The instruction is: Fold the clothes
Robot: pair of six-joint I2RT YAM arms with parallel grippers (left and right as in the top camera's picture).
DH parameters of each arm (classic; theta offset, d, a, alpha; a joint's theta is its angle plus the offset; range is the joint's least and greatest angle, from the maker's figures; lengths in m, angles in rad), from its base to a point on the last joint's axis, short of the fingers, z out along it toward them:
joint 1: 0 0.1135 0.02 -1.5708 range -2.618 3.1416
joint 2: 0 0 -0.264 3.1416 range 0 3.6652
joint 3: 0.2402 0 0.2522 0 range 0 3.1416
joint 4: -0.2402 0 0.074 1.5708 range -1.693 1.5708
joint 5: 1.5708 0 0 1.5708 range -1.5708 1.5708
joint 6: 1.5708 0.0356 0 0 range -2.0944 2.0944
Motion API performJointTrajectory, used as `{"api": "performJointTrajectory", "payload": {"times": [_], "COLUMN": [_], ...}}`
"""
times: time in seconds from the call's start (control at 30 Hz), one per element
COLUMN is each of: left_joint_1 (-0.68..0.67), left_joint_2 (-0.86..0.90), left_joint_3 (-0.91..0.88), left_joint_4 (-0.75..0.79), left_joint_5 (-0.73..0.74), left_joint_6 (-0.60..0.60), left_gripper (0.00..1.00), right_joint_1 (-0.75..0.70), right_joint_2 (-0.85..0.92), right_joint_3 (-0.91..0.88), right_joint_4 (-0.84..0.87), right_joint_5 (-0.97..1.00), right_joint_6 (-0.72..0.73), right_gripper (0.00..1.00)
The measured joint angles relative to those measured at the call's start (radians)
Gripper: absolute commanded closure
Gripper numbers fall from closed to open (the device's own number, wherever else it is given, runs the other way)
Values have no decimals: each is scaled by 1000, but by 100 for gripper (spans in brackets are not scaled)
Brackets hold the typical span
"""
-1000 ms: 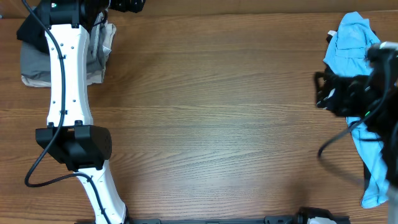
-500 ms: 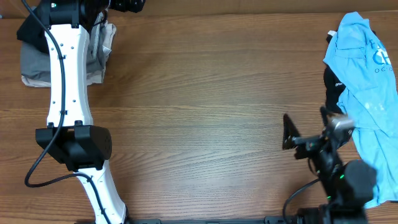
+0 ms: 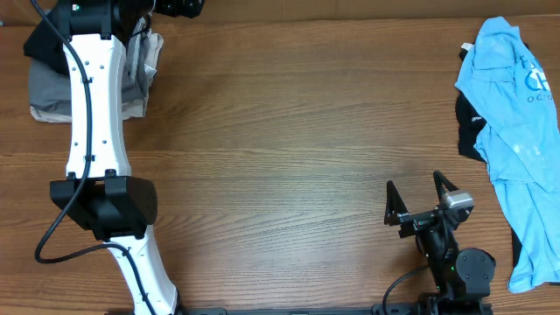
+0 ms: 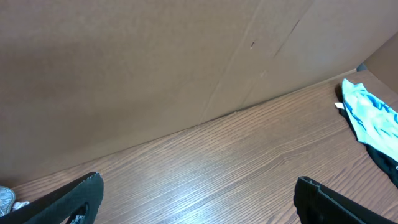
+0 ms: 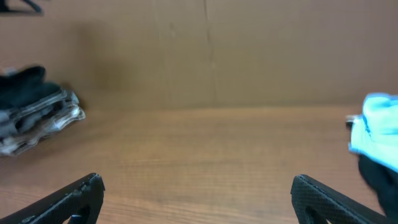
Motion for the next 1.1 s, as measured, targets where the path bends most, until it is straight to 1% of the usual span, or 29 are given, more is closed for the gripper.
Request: {"api": "performJointTrajectory", "payload": {"times": [0.17, 0.97, 1.1], "left_joint_1": [0, 0, 0], "left_joint_2": [0, 0, -1], "left_joint_3": [0, 0, 0], "left_joint_4": [0, 0, -49], "left_joint_5": [0, 0, -14], "left_joint_6": [0, 0, 0], "left_gripper": [0, 0, 0], "right_joint_1": [0, 0, 0], "right_joint_2": [-22, -22, -22], "right_joint_3": [-3, -3, -3], "right_joint_4": [-12, -11, -11], "right_joint_5": [3, 10, 11], "right_joint_6": [0, 0, 0], "right_gripper": [0, 0, 0]}}
